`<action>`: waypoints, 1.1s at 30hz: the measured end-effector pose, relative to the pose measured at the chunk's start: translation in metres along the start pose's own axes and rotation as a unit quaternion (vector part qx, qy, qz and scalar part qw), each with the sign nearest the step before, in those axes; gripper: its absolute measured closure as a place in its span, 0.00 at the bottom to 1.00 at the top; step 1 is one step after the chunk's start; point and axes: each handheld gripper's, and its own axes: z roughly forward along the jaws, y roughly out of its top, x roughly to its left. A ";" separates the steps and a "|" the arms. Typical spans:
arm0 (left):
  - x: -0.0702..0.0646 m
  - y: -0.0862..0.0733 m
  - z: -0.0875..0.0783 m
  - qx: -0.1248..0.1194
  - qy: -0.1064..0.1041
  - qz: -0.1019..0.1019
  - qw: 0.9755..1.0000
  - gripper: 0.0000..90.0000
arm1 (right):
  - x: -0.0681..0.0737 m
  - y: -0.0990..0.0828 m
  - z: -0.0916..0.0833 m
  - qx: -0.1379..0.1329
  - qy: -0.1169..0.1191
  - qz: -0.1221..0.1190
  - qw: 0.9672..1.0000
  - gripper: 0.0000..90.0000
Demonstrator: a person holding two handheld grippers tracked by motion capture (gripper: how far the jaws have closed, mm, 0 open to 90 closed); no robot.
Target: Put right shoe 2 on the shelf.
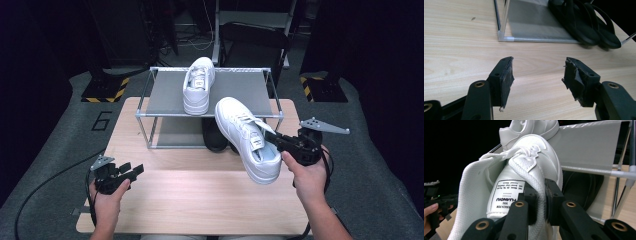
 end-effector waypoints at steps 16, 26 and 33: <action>0.004 -0.001 -0.001 0.006 0.001 0.004 1.000 0.44 | -0.020 0.028 0.045 -0.007 -0.045 0.022 0.999 0.90; 0.006 0.000 -0.001 0.002 0.001 0.004 1.000 0.44 | -0.028 0.043 0.074 -0.010 -0.068 0.033 0.997 0.90; 0.007 0.000 -0.001 0.002 0.000 0.000 1.000 0.44 | -0.029 0.059 0.096 -0.010 -0.084 0.032 0.996 0.90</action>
